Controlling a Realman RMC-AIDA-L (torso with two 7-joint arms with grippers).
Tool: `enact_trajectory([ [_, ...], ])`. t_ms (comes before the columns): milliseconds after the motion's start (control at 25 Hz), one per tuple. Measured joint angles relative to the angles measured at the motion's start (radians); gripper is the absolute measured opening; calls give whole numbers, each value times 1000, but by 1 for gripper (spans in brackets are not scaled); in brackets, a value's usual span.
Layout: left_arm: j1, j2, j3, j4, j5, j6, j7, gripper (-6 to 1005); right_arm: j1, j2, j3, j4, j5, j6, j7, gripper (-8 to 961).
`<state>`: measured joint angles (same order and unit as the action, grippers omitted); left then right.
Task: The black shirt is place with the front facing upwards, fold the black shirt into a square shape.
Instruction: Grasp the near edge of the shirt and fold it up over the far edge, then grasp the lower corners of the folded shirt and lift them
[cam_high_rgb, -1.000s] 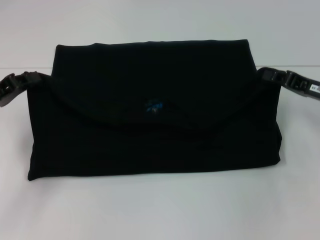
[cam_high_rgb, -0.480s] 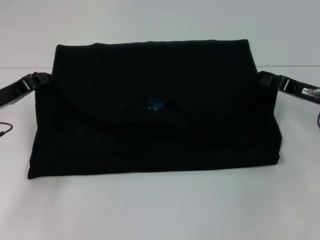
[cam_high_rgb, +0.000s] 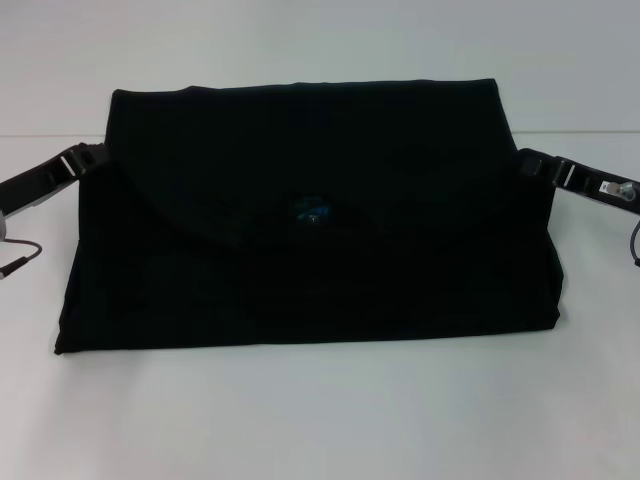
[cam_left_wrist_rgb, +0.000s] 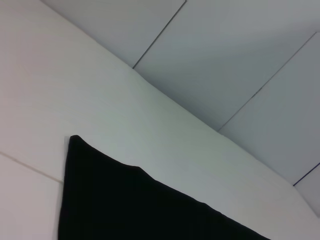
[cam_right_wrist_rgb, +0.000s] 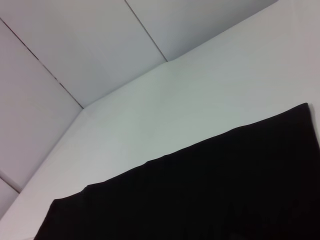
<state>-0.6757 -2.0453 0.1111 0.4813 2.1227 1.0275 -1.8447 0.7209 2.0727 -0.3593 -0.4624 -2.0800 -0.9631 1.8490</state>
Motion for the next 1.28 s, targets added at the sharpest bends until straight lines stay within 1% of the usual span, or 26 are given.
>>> enact_trajectory([
  [120,-1,-1,3,-5,-1,-11,1,36,0,1,-2,0,2,15,-1,68],
  [280,7,-1,8,-5,-2,-15,1,139,-7,1,4,1,2,16,-28,69],
  [360,20,3,6,-5,-6,-10,-1,198,-11,0,6,1,4,13,-28,70],
  [520,50,14,4,0,-10,35,-5,330,-39,-9,9,0,35,-13,-29,256],
  [560,60,20,6,1,-10,71,-6,363,-48,-11,7,-3,44,-35,-33,302],
  [600,71,32,11,0,-9,119,-7,411,-58,-15,5,-6,52,-66,-46,343],
  [680,71,32,11,0,-9,119,-7,506,-73,-29,0,-10,58,-152,-100,424],
  [720,91,57,22,-2,-5,207,-18,553,-80,-37,-5,-10,58,-212,-141,465],
  [760,119,88,50,1,0,305,-55,601,-84,-43,-15,-11,56,-265,-183,505],
  [800,126,99,64,2,0,327,-67,628,-88,-47,-28,-11,54,-308,-221,546],
  [840,137,115,87,6,0,362,-84,654,-93,-52,-51,-12,50,-371,-275,587],
  [920,152,138,142,16,1,406,-105,708,-102,-52,-95,-12,47,-446,-366,669],
  [960,160,145,174,29,1,427,-111,734,-106,-50,-118,-12,46,-478,-415,710],
  [1000,166,147,194,44,2,440,-112,761,-110,-46,-141,-12,46,-495,-450,751],
  [1040,175,147,218,70,2,458,-111,763,-113,-41,-164,-12,45,-508,-481,800],
  [1080,193,138,246,121,5,474,-106,765,-116,-33,-186,-9,45,-514,-506,848],
  [1120,193,138,246,121,5,474,-106,767,-119,-25,-212,-7,45,-516,-532,897],
  [1160,202,134,267,149,13,476,-108,769,-122,-18,-232,-5,45,-517,-553,897],
  [1200,204,133,276,157,22,475,-113,771,-127,-6,-257,-4,45,-516,-586,897],
  [1280,203,132,299,172,67,463,-132,775,-137,10,-293,-2,45,-511,-641,897],
])
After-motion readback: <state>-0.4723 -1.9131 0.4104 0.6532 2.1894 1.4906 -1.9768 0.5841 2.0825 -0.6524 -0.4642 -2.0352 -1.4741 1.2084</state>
